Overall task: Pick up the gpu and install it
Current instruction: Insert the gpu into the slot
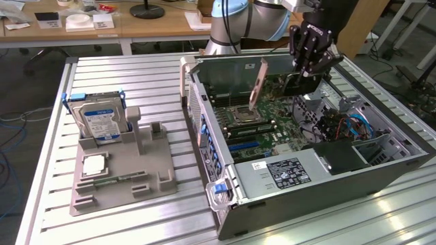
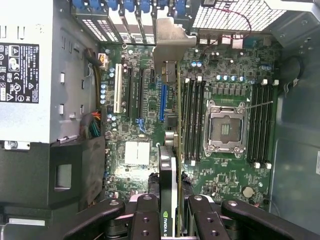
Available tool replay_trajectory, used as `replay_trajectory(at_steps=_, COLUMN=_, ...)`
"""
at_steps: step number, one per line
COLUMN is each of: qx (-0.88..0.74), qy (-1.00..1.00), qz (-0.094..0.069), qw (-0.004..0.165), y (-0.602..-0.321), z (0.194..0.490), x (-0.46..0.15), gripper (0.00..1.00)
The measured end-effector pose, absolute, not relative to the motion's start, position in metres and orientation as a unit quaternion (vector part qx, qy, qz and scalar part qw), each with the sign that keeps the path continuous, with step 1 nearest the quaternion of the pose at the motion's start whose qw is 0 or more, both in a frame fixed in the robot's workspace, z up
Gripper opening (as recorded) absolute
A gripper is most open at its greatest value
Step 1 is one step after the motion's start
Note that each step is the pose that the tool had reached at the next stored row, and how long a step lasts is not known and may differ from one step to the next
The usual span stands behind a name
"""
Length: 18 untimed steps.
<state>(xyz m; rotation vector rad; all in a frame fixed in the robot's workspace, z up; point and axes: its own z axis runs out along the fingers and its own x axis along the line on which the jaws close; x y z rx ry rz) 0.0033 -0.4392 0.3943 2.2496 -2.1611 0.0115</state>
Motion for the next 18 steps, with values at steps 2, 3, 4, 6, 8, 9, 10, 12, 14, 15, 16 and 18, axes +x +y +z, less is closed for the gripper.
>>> replay_trajectory(at_steps=2, qx=0.721, qy=-0.693, qz=0.004, qw=0.011, y=-0.4392, z=0.3928, x=0.0030, gripper=0.27)
replay_trajectory(at_steps=3, qx=0.721, qy=-0.693, qz=0.004, qw=0.011, y=-0.4392, z=0.3926, x=0.0028, gripper=0.27)
replay_trajectory(at_steps=4, qx=0.721, qy=-0.693, qz=0.004, qw=0.011, y=-0.4392, z=0.3926, x=0.0029, gripper=0.27)
replay_trajectory(at_steps=6, qx=0.721, qy=-0.693, qz=0.004, qw=0.011, y=-0.4392, z=0.3925, x=0.0028, gripper=0.27)
replay_trajectory(at_steps=8, qx=0.721, qy=-0.693, qz=0.004, qw=0.011, y=-0.4392, z=0.3925, x=0.0029, gripper=0.27)
replay_trajectory(at_steps=9, qx=0.721, qy=-0.693, qz=0.004, qw=0.011, y=-0.4392, z=0.3925, x=0.0029, gripper=0.27)
replay_trajectory(at_steps=10, qx=0.721, qy=-0.693, qz=0.004, qw=0.011, y=-0.4392, z=0.3925, x=0.0029, gripper=0.27)
replay_trajectory(at_steps=12, qx=0.721, qy=-0.693, qz=0.004, qw=0.011, y=-0.4392, z=0.3925, x=0.0028, gripper=0.27)
replay_trajectory(at_steps=14, qx=0.721, qy=-0.693, qz=0.004, qw=0.011, y=-0.4392, z=0.3925, x=0.0028, gripper=0.27)
replay_trajectory(at_steps=15, qx=0.721, qy=-0.693, qz=0.004, qw=0.011, y=-0.4392, z=0.3925, x=0.0028, gripper=0.27)
replay_trajectory(at_steps=16, qx=0.721, qy=-0.693, qz=0.004, qw=0.011, y=-0.4393, z=0.3923, x=0.0028, gripper=0.27)
replay_trajectory(at_steps=18, qx=0.721, qy=-0.693, qz=0.004, qw=0.011, y=-0.4392, z=0.3894, x=0.0028, gripper=0.27)
